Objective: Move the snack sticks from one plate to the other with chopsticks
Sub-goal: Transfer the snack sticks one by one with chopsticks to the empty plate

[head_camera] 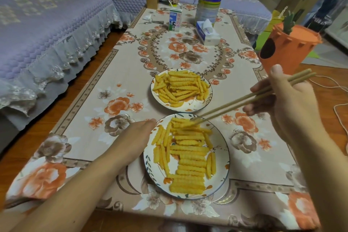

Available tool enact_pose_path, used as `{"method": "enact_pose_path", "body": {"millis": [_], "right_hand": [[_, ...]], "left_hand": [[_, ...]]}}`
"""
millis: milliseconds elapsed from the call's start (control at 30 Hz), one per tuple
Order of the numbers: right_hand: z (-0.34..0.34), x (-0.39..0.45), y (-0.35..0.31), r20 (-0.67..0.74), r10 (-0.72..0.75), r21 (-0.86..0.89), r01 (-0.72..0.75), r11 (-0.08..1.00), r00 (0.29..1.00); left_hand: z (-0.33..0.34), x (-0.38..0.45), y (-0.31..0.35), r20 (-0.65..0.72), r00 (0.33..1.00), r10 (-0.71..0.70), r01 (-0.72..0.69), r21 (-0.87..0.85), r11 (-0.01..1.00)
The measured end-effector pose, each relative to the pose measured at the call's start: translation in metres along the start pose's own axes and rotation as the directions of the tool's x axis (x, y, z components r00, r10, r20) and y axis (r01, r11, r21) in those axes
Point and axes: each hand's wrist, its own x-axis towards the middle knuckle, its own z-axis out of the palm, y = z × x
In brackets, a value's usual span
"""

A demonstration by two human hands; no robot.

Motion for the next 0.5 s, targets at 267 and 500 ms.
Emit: {"method": "enact_pose_path", "body": {"millis": [267, 500], "right_hand": [[0.006, -0.026, -0.002, 0.201, -0.047, -0.262, 0.101, 0.960, 0.978], [0.001, -0.026, -0.006, 0.169, -0.114, -0.309, 0.163, 0.937, 0.979]], "left_hand": [[0.002, 0.001, 0.001, -0.010, 1.000, 0.011, -0.011, 0.008, 1.000], [0.001, 0.001, 0.000, -0.007, 1.000, 0.022, -0.022, -0.001, 1.000]]}}
